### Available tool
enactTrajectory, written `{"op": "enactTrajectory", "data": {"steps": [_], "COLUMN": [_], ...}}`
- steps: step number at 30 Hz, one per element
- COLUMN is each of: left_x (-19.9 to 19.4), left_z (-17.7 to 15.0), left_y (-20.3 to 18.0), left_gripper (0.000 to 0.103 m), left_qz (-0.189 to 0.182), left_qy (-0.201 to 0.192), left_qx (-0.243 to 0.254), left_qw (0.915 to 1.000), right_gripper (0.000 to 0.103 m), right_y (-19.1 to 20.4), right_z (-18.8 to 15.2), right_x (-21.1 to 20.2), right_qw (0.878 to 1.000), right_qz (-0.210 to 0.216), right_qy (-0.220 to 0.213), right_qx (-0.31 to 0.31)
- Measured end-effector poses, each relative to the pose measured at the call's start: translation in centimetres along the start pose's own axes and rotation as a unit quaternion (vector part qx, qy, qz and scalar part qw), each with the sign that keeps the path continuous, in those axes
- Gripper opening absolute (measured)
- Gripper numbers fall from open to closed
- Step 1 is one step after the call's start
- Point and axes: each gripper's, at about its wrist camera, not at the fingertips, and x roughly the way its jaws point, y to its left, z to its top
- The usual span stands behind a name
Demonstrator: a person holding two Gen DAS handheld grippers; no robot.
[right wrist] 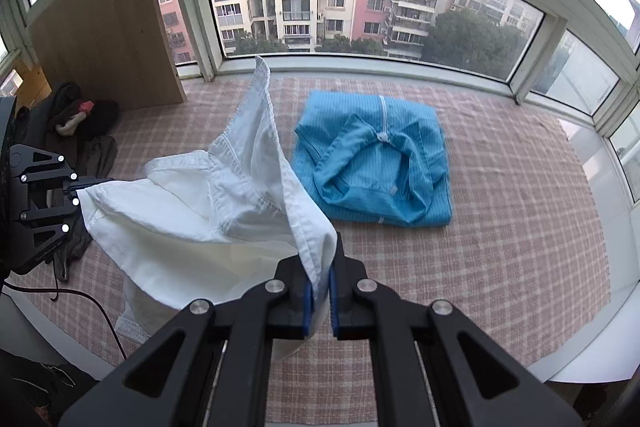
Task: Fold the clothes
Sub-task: 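Lift the white shirt up with both grippers, stretching it between them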
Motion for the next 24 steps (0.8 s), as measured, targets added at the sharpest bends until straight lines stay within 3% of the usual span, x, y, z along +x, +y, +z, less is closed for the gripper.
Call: {"op": "enactTrajectory", "data": {"steps": [16,24], "left_x": [-11.9,-20.3], "left_z": [2.3,7.0], "left_y": [5.2,7.2], "left_gripper": [0.001,0.001], "left_qz": [0.114,0.179], "left_qy": [-0.077,-0.114], "left_qx": [-0.024,-0.006], "left_qw": [0.9901,0.9772], "right_gripper": [0.006,0.005], "right_y": [6.5,5.6], "right_z": [7.3,11.9], "right_x": [-13.1,-23.5], "right_qw": [0.985,0.965], "right_qz": [0.009,0.093], "right_qy": [-0.152,-0.242], "right_qx": [-0.076,-0.027]}}
